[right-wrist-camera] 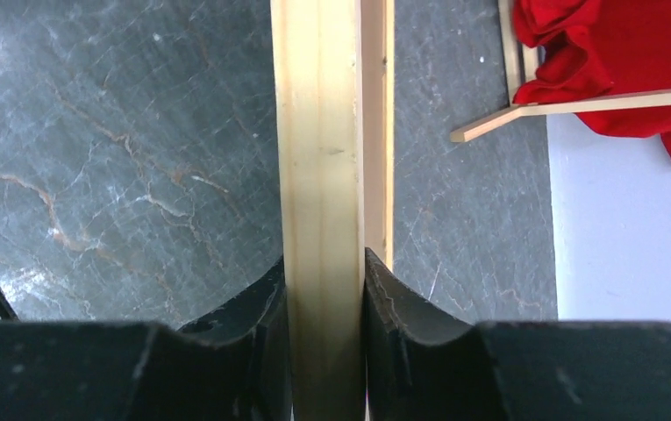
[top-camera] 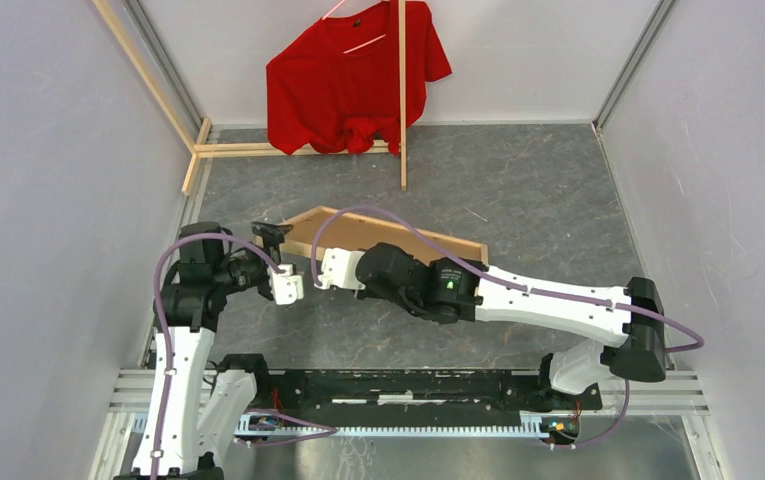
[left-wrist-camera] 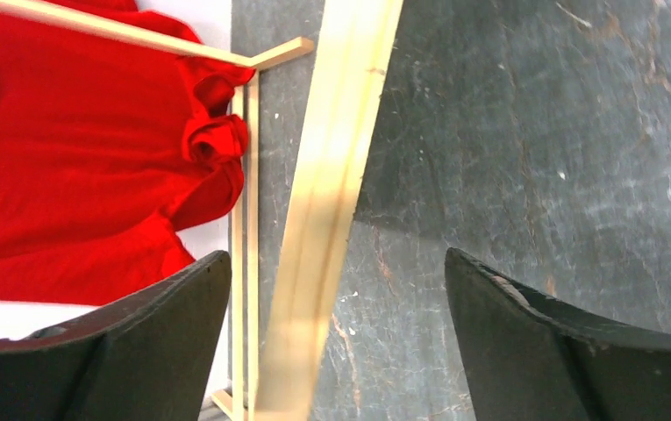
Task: Put the photo into the frame
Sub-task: Turn over the photo frame at the center of the board.
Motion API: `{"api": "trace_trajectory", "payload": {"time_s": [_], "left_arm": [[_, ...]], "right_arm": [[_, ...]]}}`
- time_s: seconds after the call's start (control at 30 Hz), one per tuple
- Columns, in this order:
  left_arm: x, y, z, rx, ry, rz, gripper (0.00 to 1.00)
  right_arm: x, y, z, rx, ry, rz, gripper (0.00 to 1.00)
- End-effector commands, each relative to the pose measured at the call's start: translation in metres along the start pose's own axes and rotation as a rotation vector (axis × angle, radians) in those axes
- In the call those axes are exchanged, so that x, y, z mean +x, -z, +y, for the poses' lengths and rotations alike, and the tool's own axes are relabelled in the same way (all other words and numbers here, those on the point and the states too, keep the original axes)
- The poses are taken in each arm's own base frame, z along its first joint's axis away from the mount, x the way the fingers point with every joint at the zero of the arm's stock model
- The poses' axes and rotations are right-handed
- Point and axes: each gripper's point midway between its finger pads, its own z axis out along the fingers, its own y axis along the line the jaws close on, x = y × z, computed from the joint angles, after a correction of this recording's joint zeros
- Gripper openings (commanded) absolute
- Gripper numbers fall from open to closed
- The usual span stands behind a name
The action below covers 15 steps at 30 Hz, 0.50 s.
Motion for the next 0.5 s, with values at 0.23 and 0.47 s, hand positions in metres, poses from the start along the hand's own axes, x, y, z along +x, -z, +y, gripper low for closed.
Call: {"api": "trace_trajectory", "payload": {"time_s": [0.23,0.47], "left_arm": [[-0.027,0.052,0.119,-0.44,0.356,0.01,1.0],[-0.051,0.058,0.149,-0.422,0.611,-0.082,1.0]], "right_arm": [[-0.097,0.082,-0.094,0.057,-0.268,-0.244,0.27],[-0.08,0.067,-0.131,-0.058,-0.487,-0.276,0.29]]}}
